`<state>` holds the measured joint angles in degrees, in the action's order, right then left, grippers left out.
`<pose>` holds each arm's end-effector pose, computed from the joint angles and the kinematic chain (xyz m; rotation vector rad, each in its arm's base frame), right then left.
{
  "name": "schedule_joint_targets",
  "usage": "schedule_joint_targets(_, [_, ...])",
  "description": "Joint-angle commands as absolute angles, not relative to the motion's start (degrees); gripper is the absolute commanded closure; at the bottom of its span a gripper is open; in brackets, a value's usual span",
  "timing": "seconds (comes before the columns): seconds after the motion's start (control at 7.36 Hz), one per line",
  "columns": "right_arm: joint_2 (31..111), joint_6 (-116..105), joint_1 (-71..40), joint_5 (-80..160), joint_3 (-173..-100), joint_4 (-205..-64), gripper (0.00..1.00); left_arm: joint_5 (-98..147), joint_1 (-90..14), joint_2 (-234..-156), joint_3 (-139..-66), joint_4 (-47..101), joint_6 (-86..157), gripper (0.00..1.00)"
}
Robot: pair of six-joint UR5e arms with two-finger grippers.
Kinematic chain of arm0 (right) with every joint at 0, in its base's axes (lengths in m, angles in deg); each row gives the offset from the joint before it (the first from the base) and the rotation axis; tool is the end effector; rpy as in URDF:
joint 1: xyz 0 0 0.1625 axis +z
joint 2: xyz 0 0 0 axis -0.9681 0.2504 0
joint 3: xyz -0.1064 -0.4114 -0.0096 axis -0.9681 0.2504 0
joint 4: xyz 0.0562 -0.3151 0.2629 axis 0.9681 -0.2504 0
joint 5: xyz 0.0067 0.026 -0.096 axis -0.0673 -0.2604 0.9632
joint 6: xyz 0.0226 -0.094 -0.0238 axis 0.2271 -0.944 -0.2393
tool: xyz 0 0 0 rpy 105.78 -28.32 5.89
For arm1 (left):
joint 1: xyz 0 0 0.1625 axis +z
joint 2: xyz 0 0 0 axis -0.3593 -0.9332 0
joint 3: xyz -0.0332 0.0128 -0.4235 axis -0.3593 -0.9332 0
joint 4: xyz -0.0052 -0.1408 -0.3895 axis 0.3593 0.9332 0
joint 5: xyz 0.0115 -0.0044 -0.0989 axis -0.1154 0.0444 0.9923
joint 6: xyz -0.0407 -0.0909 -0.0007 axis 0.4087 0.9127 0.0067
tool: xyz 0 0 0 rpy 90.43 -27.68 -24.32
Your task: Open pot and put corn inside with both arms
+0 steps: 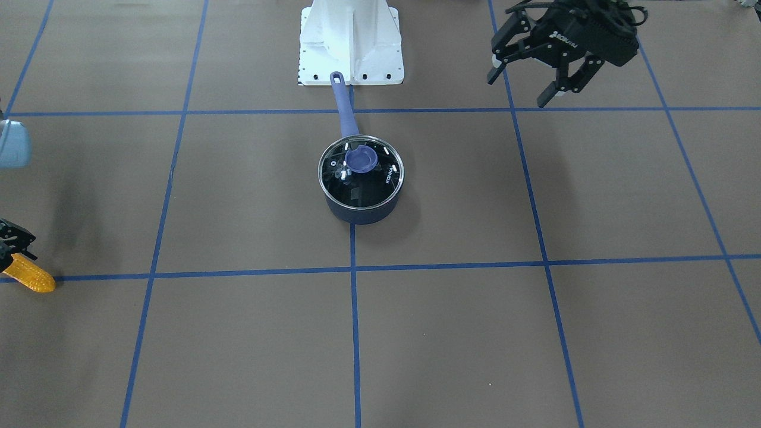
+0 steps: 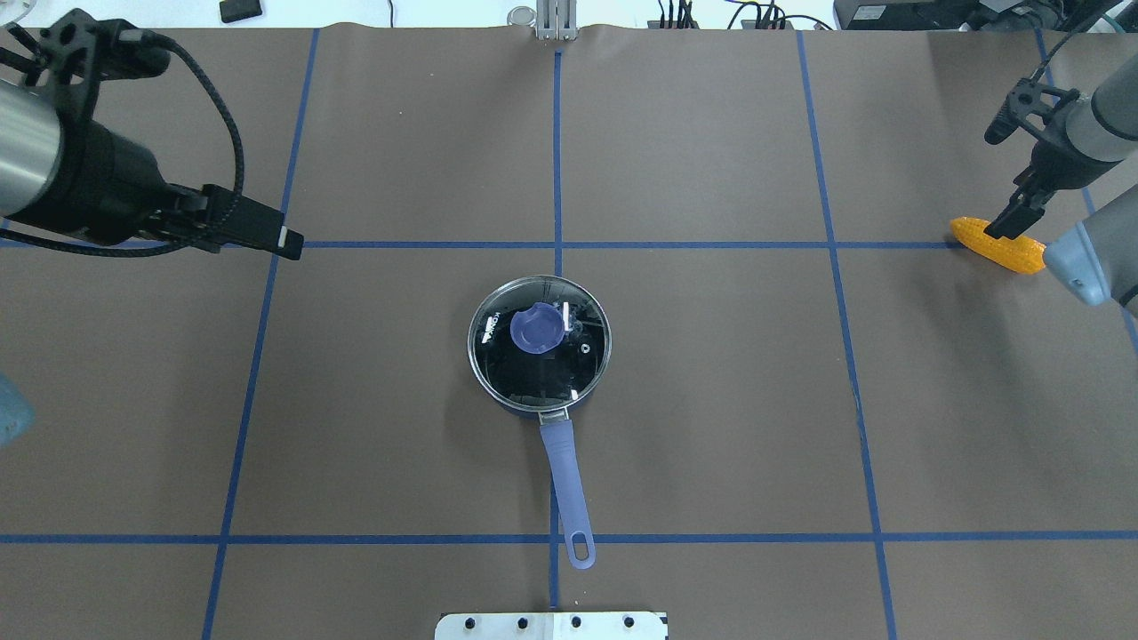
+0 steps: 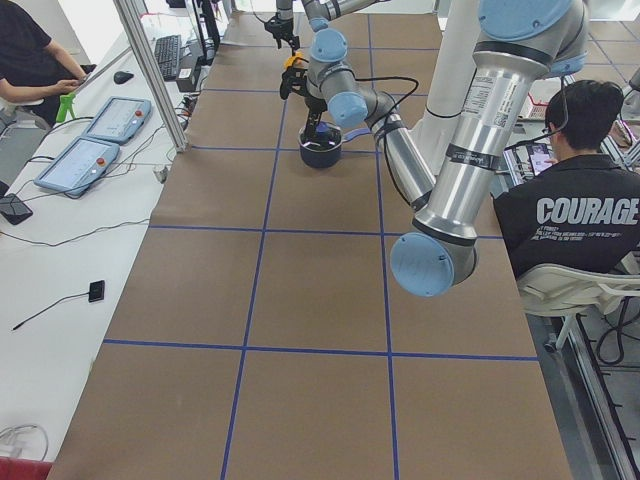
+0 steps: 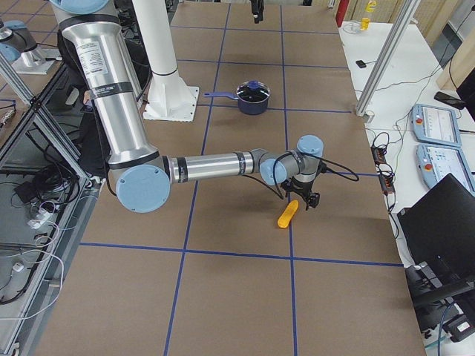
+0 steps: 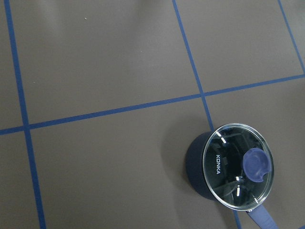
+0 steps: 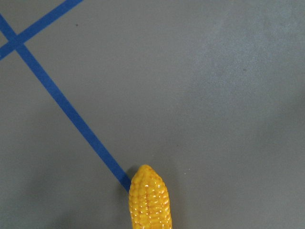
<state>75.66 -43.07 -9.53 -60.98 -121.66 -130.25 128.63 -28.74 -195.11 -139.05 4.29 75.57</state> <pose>-0.1849 -0.6059 0.5858 0.3580 -0.6124 -0.8653 0.2488 -0.4111 0.1828 0.2836 1.1358 0.1041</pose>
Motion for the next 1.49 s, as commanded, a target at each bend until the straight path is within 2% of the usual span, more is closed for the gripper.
schedule_joint_targets(0.0, [76.35,-44.14,-10.55,-58.26,-119.69,-130.20,0.00,120.81,-21.25,-203.29,-139.20,-3.33,81.46,0.03])
schedule_joint_targets(0.54, [76.62,-43.61,-11.51,-58.61,-119.41,-130.20,0.01,116.91,-17.44,-205.26,-139.20,-5.47,83.87,0.03])
schedule_joint_targets(0.82, [76.62,-43.79,-11.69,-58.52,-119.24,-130.20,0.30,116.91,-17.35,-205.26,-139.20,-5.48,83.87,0.03])
schedule_joint_targets(0.95, [76.62,-43.70,-11.86,-58.43,-119.33,-130.29,0.39,116.91,-17.35,-205.26,-139.20,-5.48,83.87,0.03])
schedule_joint_targets(1.36, [76.62,-43.87,-12.39,-58.43,-119.59,-130.20,0.44,116.82,-17.17,-205.43,-139.20,-5.56,83.87,0.03])
